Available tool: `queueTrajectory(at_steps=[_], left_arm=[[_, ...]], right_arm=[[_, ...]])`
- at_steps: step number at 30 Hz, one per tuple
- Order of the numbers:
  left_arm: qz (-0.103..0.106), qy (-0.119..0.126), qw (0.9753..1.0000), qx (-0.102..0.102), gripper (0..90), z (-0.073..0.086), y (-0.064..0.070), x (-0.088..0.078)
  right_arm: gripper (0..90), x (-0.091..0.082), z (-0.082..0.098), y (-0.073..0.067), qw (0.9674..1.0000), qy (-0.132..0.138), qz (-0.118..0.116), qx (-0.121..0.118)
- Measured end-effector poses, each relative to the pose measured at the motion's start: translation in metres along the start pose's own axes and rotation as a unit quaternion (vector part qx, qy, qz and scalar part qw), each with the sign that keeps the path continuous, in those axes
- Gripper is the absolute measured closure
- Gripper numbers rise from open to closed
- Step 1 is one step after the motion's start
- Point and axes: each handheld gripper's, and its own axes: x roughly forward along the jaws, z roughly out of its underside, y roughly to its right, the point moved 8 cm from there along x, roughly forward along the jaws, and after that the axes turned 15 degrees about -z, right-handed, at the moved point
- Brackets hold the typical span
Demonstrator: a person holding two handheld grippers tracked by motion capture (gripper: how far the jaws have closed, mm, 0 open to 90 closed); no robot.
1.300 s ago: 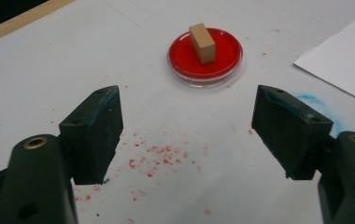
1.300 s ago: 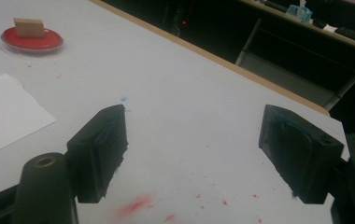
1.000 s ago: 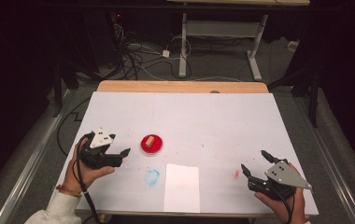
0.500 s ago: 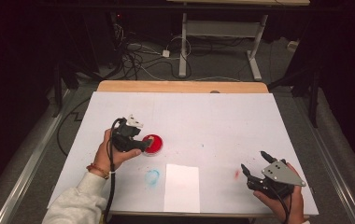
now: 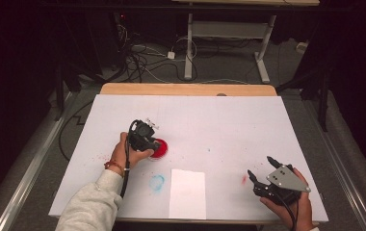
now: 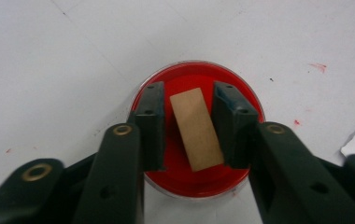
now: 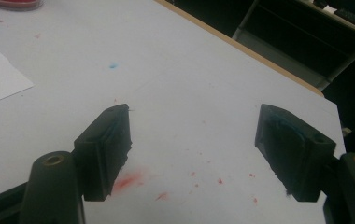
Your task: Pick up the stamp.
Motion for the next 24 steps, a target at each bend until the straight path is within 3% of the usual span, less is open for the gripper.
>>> queueTrajectory(at_steps=[3,12,18,24], left_arm=[[0.002,0.0,1.0,0.004,72.6,0.0,0.001,0.001],[-0.001,0.008,0.9999,0.015,73.2,-0.001,0.001,-0.002],[-0.003,0.029,0.9995,0.013,73.3,-0.003,-0.002,-0.015],[-0.004,0.066,0.9978,-0.001,73.3,-0.009,-0.012,-0.042]], right_arm=[[27.5,0.0,0.0,0.0,1.0,0.0,0.002,-0.005],[27.5,0.001,0.0,-0.001,0.9998,-0.009,0.006,-0.014],[27.5,0.0,0.0,0.0,0.9999,-0.006,0.006,-0.01],[27.5,-0.001,0.0,0.0,0.9999,-0.006,0.005,-0.012]])
